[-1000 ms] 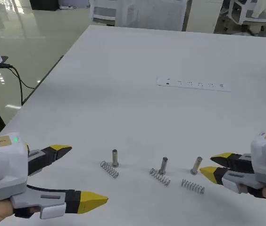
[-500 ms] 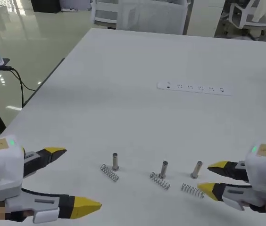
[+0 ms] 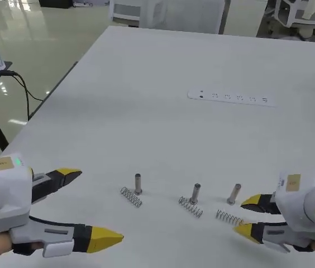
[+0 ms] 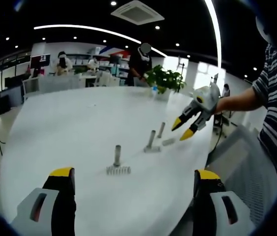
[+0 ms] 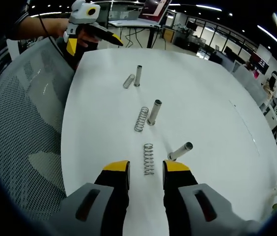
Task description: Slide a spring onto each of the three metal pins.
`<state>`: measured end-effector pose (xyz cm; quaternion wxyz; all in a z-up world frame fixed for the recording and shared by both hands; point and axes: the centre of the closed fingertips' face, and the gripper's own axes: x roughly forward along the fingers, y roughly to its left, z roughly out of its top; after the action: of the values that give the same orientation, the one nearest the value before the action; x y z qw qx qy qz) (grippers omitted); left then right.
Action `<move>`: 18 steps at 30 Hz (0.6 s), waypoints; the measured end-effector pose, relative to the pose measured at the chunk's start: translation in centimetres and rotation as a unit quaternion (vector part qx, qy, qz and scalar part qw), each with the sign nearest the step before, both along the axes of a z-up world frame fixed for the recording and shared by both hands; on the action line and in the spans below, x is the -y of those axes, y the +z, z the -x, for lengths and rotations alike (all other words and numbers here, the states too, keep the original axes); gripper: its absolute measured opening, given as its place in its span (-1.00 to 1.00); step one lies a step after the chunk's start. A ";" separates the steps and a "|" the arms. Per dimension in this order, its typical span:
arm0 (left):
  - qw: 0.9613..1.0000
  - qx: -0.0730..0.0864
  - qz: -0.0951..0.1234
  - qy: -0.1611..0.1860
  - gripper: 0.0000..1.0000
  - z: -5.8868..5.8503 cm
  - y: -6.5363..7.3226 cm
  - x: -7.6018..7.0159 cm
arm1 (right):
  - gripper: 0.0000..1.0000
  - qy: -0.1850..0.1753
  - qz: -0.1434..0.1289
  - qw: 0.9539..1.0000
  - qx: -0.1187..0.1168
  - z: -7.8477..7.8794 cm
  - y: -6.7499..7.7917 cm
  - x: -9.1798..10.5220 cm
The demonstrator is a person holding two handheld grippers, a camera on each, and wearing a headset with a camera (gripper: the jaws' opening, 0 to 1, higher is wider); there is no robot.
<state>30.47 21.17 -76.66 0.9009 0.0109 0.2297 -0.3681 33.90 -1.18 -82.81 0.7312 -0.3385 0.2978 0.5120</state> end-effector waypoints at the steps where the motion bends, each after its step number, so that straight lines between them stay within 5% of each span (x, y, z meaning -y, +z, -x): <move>1: 1.000 0.000 0.001 0.000 0.96 0.0 0.0 0.0 | -0.52 0.005 0.006 1.000 0.003 0.0 -0.1 0.1; 18: 1.000 -0.007 0.005 -0.003 0.96 0.4 -0.3 0.1 | -0.65 0.044 0.056 0.997 -0.011 -0.8 -2.7 0.1</move>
<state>30.04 21.03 -76.97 0.8984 0.0049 0.2339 -0.3716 34.68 -1.31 -85.50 0.6846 -0.3861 0.3184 0.5301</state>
